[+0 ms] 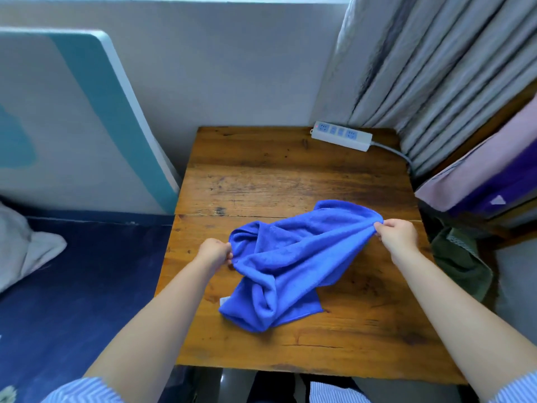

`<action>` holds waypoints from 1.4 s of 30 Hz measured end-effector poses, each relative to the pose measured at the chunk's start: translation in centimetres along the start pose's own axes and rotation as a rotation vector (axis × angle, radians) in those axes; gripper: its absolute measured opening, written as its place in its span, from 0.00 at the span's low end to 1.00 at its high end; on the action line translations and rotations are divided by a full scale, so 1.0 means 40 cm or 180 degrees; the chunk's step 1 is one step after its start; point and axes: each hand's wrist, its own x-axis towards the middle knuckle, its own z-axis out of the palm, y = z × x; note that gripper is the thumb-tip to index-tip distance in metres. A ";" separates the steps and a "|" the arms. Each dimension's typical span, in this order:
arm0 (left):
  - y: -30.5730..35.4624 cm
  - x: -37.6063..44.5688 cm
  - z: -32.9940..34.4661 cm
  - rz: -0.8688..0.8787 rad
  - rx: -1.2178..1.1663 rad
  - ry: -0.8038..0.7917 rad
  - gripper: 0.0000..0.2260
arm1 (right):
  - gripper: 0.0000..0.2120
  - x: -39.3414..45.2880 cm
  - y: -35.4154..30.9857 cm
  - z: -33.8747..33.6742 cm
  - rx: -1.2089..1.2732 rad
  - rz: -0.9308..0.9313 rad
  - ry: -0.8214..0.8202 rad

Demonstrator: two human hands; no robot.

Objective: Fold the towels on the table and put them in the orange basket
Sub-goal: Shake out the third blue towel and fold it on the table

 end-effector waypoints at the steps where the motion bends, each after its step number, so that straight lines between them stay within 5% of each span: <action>1: 0.006 -0.003 0.000 0.0079 0.0235 -0.0003 0.17 | 0.11 -0.003 -0.026 -0.010 -0.0192 -0.0053 -0.0069; 9: -0.018 -0.006 0.048 0.0034 0.1602 0.0098 0.09 | 0.14 -0.035 -0.038 -0.002 -0.1147 0.0117 -0.0377; 15: -0.018 0.022 0.060 -0.0481 0.1199 -0.0260 0.17 | 0.12 -0.016 -0.014 -0.011 -0.1408 0.0237 -0.0424; 22: 0.007 0.025 0.071 -0.0602 0.0263 -0.0379 0.13 | 0.09 0.015 -0.016 -0.026 -0.1247 0.0299 -0.0347; 27: 0.152 -0.019 0.044 0.0061 -0.0372 -0.0089 0.13 | 0.07 0.022 -0.106 -0.028 -0.0875 -0.0108 -0.0246; 33: 0.422 -0.098 -0.097 0.1319 -0.1736 0.1050 0.07 | 0.11 0.047 -0.422 -0.057 -0.0620 -0.0907 0.0078; 37: 0.542 -0.143 -0.181 0.1553 -0.2893 0.1229 0.06 | 0.11 0.010 -0.637 -0.092 -0.0109 -0.1296 0.0367; 42: 0.624 -0.214 -0.291 0.2353 -0.2893 0.1815 0.06 | 0.11 -0.023 -0.797 -0.195 -0.0250 -0.1883 0.0829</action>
